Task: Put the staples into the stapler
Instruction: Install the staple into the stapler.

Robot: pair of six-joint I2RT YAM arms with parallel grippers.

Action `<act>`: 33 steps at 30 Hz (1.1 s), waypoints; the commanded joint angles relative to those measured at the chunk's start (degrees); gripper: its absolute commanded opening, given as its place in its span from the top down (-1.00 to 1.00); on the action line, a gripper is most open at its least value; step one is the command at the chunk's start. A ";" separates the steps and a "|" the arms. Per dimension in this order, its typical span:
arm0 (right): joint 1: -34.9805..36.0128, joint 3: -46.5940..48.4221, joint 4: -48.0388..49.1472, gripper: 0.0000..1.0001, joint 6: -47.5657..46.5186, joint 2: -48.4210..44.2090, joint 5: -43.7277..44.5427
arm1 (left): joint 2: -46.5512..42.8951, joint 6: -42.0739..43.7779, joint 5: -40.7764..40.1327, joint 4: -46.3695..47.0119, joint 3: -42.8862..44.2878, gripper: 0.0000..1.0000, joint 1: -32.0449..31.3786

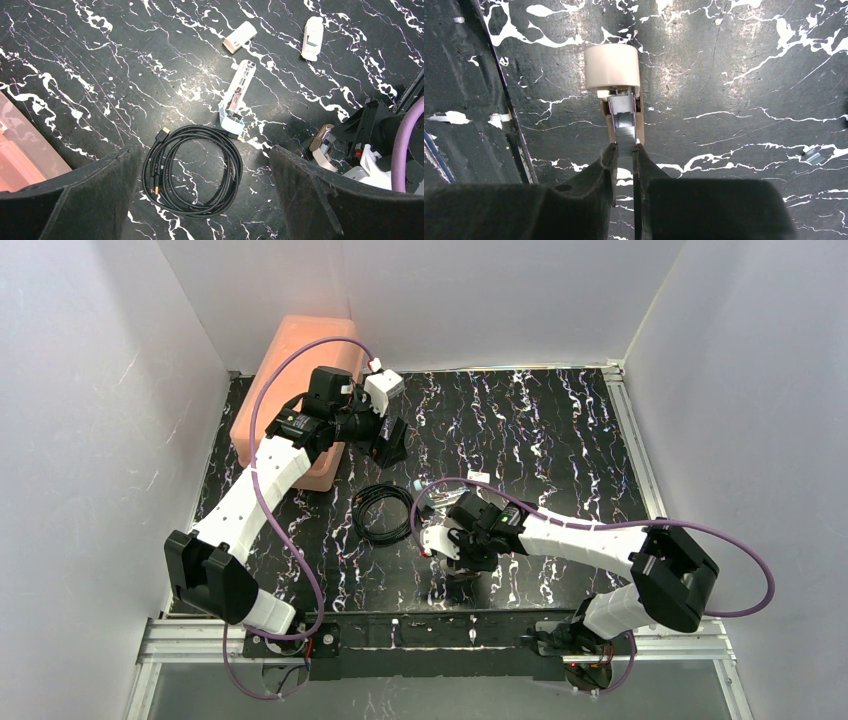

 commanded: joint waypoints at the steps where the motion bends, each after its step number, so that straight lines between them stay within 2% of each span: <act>1: 0.47 2.62 0.03 0.97 0.83 0.71 0.26 | -0.26 0.49 0.07 -0.83 2.09 -0.97 0.22; 33: 1.32 3.01 -0.44 0.97 -3.84 -0.50 4.09 | -0.01 0.49 -0.16 -0.99 2.33 -0.97 0.38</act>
